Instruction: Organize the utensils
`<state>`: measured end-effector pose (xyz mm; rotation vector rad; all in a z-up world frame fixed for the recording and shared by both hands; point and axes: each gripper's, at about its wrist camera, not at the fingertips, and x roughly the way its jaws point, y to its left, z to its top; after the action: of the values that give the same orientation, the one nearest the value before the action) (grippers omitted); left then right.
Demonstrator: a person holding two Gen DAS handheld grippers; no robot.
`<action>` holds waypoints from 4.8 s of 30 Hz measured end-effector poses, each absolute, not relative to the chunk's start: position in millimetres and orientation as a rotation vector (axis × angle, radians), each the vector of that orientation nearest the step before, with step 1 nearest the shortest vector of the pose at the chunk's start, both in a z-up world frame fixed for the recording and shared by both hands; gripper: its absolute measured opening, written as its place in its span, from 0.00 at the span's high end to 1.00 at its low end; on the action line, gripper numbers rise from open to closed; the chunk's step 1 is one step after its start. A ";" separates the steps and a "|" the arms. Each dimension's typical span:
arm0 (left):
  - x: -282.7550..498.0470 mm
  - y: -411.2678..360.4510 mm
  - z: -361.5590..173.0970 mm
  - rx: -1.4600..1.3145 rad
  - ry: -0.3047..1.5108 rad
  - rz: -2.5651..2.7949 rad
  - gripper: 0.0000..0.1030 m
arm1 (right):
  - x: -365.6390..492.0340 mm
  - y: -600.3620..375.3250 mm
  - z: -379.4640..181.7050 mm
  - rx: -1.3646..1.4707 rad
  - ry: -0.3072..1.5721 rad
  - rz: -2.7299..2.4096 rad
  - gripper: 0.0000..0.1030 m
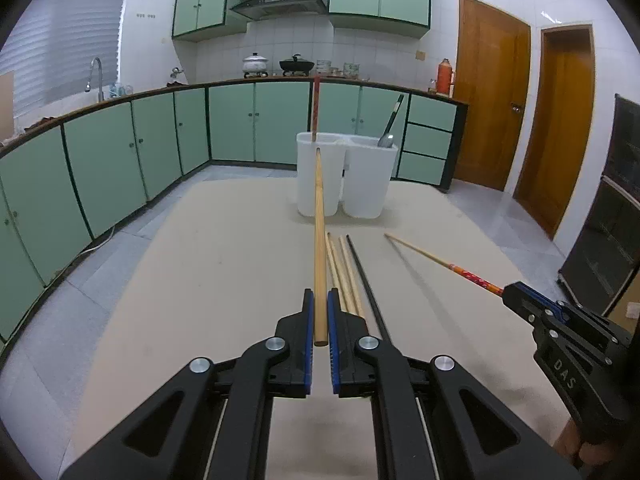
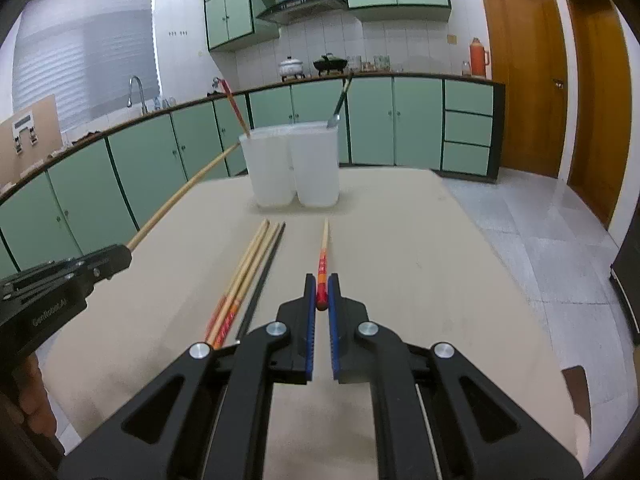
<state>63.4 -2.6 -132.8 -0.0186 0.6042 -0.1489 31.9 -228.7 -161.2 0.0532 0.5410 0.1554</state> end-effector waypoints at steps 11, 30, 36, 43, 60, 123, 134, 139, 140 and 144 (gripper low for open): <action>73.9 -2.7 -158.4 -0.020 0.715 -0.161 0.94 | 31.7 -225.6 -168.7 0.044 0.571 0.159 0.95; 77.9 17.3 -208.4 -0.062 0.820 -0.183 0.81 | 38.8 -219.4 -197.8 0.038 0.644 0.164 0.95; 80.3 15.3 -208.5 -0.057 0.819 -0.173 0.81 | 39.9 -220.5 -199.9 0.047 0.647 0.165 0.95; 83.5 9.8 -212.0 -0.029 0.812 -0.153 0.93 | 41.4 -221.2 -200.5 0.053 0.651 0.161 0.95; 71.5 23.4 -90.4 0.018 0.615 -0.206 0.94 | 56.3 -237.8 -110.2 0.002 0.471 0.201 0.95; 254.7 4.5 39.8 0.000 0.330 -0.291 0.78 | 265.6 -244.9 44.2 0.062 0.349 0.299 0.69; 157.1 28.2 20.1 -0.030 0.271 -0.239 0.53 | 151.4 -276.4 5.4 0.124 0.272 0.196 0.24; 120.4 31.2 -24.2 -0.005 0.313 -0.194 0.48 | 108.6 -273.0 -35.3 0.115 0.290 0.146 0.21; 115.9 30.8 -31.7 0.002 0.327 -0.188 0.48 | 100.9 -270.9 -43.9 0.109 0.298 0.138 0.21; 99.8 29.2 -72.7 0.013 0.430 -0.184 0.48 | 76.4 -259.6 -78.8 0.093 0.343 0.119 0.21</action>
<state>99.8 29.2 -72.7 0.0134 0.4297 -0.1844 76.4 -259.6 -78.8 0.0933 0.3425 0.1186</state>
